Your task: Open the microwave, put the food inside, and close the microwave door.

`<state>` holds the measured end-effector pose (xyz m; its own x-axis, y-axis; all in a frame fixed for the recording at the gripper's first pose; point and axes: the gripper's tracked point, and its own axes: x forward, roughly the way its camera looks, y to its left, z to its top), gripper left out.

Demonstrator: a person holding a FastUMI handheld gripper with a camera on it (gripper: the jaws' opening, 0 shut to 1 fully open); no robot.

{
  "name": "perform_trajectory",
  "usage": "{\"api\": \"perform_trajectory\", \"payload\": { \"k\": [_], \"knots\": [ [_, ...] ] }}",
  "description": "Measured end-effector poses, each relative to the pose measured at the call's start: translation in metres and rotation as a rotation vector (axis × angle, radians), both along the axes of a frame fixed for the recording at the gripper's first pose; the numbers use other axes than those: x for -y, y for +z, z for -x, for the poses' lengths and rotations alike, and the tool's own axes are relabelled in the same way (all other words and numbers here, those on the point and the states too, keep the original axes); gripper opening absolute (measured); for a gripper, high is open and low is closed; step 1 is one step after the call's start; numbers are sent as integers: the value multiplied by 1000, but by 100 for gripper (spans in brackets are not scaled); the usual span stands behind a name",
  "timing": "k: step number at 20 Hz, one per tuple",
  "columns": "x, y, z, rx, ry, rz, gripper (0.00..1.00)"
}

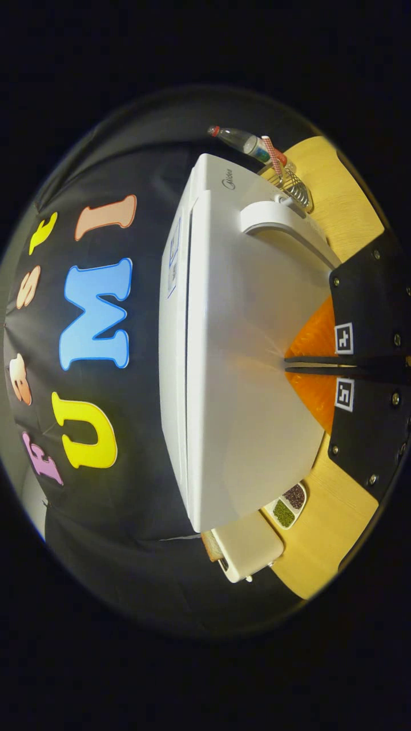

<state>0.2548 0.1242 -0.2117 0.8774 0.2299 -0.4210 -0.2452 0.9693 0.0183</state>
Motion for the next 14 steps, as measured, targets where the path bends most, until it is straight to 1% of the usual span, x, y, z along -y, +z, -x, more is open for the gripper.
{"api": "perform_trajectory", "payload": {
  "k": [4,6,7,8,9,10,12,14],
  "knots": [
    [-2,-1,-1,7,2,12,1],
    [-1,-3,-10,25,8,46,1],
    [-1,-2,-5,24,8,45,1],
    [-2,-2,-4,29,15,66,2],
    [3,-3,-3,29,5,99,2],
    [6,-3,4,18,9,110,2],
    [10,12,22,41,8,95,2],
    [21,26,46,72,-5,85,7]
  ]
}}
